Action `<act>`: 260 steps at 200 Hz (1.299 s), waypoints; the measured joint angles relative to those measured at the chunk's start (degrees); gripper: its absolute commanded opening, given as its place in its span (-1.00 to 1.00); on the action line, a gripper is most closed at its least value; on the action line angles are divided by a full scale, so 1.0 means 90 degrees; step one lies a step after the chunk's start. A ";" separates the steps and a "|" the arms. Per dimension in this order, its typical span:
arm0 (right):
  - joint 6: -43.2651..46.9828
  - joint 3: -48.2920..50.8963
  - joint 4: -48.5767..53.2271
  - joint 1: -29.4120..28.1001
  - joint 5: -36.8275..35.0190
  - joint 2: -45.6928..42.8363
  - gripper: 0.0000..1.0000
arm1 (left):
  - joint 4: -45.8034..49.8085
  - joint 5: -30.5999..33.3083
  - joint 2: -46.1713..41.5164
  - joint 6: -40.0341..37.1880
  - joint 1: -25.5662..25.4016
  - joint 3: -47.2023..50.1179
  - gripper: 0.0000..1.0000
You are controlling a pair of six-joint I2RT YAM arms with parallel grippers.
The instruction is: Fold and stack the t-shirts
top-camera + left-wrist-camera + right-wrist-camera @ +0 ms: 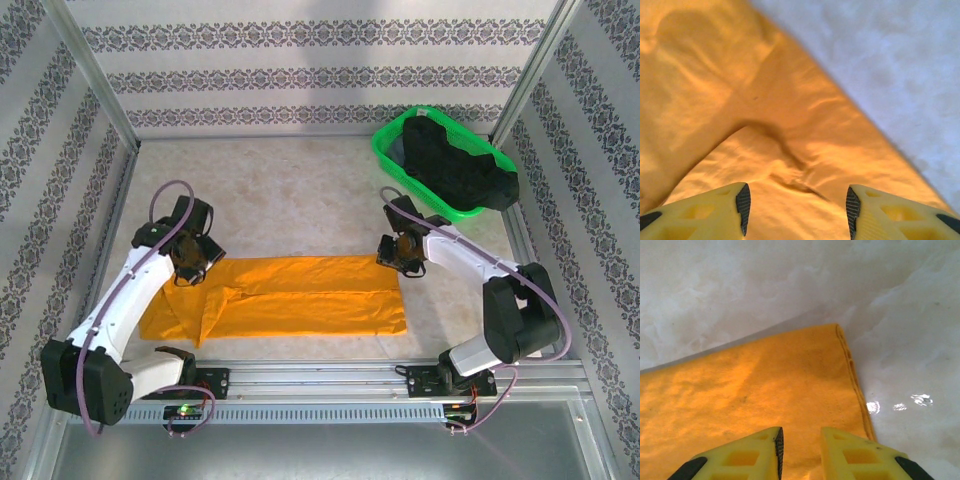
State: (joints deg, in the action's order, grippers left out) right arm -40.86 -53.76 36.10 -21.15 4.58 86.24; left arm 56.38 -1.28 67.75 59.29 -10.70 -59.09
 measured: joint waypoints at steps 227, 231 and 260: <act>-0.1921 -0.1887 0.0483 0.0015 0.0515 0.2599 -0.51 | -0.1923 -0.1110 0.3225 -0.0617 0.3536 0.0430 -0.50; -0.1919 -0.1974 0.0510 0.0053 0.0529 0.2667 -0.51 | -0.1974 -0.1173 0.3330 -0.0614 0.3536 0.0318 -0.49; -0.1824 -0.3004 0.0714 0.0345 0.0593 0.3361 -0.50 | -0.2370 -0.1603 0.4063 -0.0602 0.3529 -0.0537 -0.44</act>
State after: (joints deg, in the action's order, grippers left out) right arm -57.28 -80.79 42.52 -18.04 9.91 116.49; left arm 35.05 -15.70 104.31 53.87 21.06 -63.92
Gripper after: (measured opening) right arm 0.248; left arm 0.258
